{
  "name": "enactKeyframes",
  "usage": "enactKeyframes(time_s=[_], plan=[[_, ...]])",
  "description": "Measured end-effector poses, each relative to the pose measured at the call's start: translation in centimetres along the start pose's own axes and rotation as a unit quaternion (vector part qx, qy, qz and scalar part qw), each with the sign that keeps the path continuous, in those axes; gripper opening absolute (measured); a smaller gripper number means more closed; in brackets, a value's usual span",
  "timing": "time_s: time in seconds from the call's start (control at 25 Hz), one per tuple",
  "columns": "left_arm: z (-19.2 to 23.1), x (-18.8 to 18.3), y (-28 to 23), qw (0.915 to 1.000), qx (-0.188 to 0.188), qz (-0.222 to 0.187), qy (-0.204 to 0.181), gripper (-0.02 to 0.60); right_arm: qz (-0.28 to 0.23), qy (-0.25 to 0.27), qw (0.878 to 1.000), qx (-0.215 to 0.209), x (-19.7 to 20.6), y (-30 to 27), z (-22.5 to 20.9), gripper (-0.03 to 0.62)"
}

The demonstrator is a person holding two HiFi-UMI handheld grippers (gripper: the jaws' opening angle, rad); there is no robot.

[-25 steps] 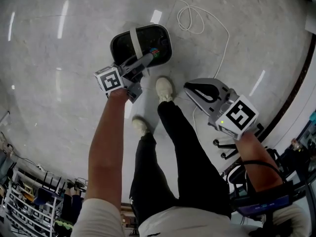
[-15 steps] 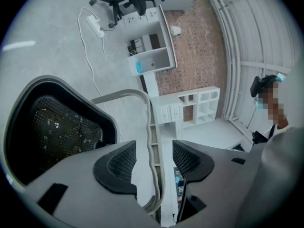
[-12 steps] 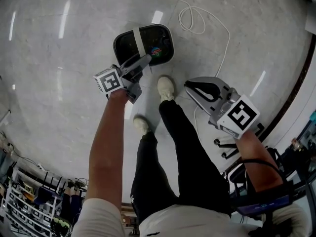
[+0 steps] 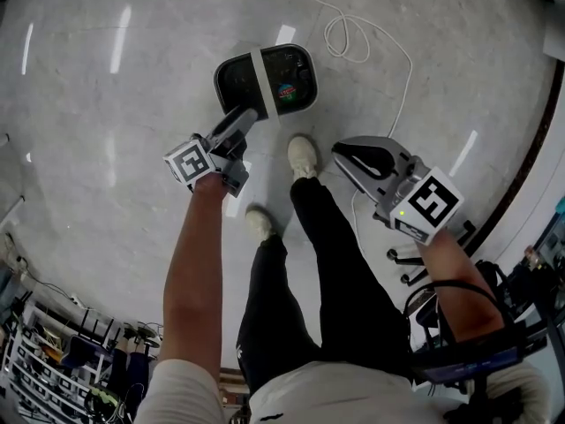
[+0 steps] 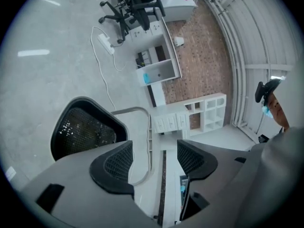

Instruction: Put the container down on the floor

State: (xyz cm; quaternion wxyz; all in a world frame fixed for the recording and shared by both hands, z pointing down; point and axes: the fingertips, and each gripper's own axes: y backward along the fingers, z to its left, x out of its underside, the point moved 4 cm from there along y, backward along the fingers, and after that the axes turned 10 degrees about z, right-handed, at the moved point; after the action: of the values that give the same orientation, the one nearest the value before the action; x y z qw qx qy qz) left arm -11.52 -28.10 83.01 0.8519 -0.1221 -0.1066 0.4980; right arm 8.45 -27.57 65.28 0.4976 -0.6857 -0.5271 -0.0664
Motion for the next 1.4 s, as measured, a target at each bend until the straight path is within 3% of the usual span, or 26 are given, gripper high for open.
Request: enactKeyframes(time_s=[0.08,0.16,0.28,0.32,0.56,0.84,1.12,1.4], plan=[[-1.4,0.2,2.1,0.9994,0.003,-0.008,-0.034,0.273,-0.004,0.005,1.0,0.004,-0.5,0.3,1.1,0.025],[-3.1,0.4,4.1,0.9975,-0.008,-0.009,-0.07,0.204,-0.006,0.008,1.0,0.01,-0.9,0.7,2.0,0.025],[-6.1,1.7,7.5,0.9938,-0.041,0.003,-0.103,0.029,-0.014,0.011,1.0,0.014,-1.7,1.4,4.4,0.025],[-7.4,2.1,8.4,0.9924,-0.044,0.011,-0.114,0.012,-0.017,0.012,1.0,0.015,-1.9,1.7,5.2,0.025],[-17.5,6.1,13.3,0.9824,-0.016,0.076,-0.17,0.009,-0.022,0.007,1.0,0.017,-3.8,4.1,11.1,0.025],[-30.7,12.6,18.9,0.9556,0.016,0.155,-0.25,0.009,-0.037,0.009,0.999,0.02,-6.1,8.5,19.2,0.023],[-43.7,18.6,25.6,0.9399,0.04,0.141,-0.308,0.009,-0.049,0.023,0.998,0.012,-7.1,14.0,28.9,0.023],[-51.0,23.3,30.8,0.9037,0.035,0.171,-0.391,0.009,-0.069,0.069,0.995,0.013,-9.0,17.4,38.7,0.023]])
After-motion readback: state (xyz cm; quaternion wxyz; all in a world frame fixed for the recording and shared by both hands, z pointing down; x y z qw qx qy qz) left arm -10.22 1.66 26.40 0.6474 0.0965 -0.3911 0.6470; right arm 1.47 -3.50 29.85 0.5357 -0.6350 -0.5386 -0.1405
